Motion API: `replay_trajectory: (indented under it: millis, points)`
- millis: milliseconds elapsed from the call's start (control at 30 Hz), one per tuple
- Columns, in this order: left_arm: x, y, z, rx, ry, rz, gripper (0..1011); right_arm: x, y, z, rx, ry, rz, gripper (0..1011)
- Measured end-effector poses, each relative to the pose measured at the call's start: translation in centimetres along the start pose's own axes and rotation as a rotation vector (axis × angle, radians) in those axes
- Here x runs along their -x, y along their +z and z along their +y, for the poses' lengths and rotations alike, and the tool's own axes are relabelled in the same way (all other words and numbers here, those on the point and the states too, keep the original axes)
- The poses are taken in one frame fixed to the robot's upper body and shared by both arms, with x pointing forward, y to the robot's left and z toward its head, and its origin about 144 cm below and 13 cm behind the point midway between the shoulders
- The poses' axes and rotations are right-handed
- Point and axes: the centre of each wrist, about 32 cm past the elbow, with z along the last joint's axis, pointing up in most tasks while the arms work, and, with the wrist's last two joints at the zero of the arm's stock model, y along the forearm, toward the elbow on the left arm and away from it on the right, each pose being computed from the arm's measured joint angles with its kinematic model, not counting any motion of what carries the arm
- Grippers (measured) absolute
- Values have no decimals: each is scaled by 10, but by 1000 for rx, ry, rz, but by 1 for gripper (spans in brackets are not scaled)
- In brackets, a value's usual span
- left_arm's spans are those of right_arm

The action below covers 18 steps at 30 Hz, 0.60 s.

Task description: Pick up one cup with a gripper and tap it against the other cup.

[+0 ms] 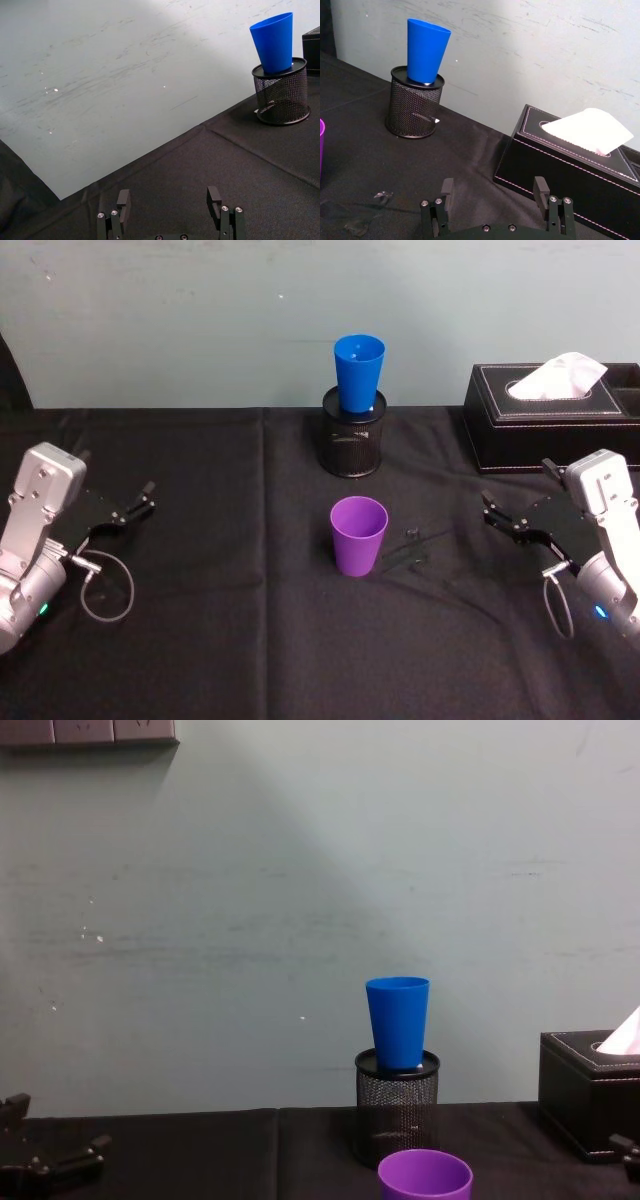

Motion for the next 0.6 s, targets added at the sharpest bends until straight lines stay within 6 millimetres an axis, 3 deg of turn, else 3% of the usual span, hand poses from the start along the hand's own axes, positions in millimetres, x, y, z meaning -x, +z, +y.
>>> replay_trajectory:
  millis: [300, 600]
  points:
    - [0, 0, 0, 0, 0, 0, 1000, 0, 0, 0, 0, 0, 0, 1000]
    - [0, 0, 0, 0, 0, 0, 1000, -2, 13, -3, -70, 7, 25, 1000]
